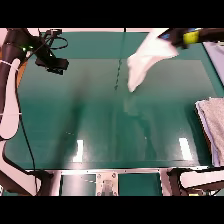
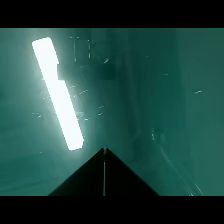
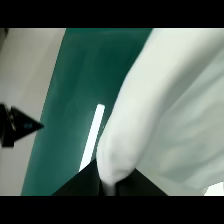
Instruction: Fold the shirts.
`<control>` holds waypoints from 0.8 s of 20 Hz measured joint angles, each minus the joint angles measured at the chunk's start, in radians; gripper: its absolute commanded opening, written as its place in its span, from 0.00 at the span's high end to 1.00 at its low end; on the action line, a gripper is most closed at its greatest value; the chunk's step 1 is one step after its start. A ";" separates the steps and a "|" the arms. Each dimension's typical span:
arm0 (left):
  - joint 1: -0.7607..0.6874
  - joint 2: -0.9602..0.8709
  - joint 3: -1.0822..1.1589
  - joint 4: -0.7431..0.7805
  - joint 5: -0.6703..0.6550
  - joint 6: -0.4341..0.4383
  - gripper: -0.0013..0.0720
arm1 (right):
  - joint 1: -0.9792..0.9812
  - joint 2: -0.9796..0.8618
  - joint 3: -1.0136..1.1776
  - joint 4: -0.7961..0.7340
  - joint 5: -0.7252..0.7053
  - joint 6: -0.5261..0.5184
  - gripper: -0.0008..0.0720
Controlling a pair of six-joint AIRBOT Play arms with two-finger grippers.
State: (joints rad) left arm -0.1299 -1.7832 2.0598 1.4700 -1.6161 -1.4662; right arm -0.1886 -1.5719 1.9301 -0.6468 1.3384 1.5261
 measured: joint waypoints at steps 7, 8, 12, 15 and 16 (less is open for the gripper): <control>0.000 0.000 0.000 -0.013 -0.001 0.000 0.95 | -0.527 0.074 0.048 -0.068 0.044 0.223 0.97; 0.000 0.000 0.000 -0.013 -0.001 0.000 0.95 | -0.592 0.078 0.048 -0.097 0.058 0.235 0.97; 0.000 0.000 0.000 -0.018 -0.001 0.000 0.95 | -0.795 0.103 -0.001 -0.250 0.186 0.276 0.97; 0.000 0.000 0.000 -0.035 -0.001 0.000 0.95 | -0.916 0.177 -0.098 -0.401 0.274 0.337 0.97; -0.001 0.000 0.000 -0.044 -0.001 0.000 0.95 | -0.956 0.205 -0.132 -0.430 0.298 0.355 0.97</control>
State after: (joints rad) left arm -0.1307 -1.7832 2.0598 1.4261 -1.6169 -1.4662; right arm -1.1446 -1.3670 1.7981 -1.0771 1.6367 1.8809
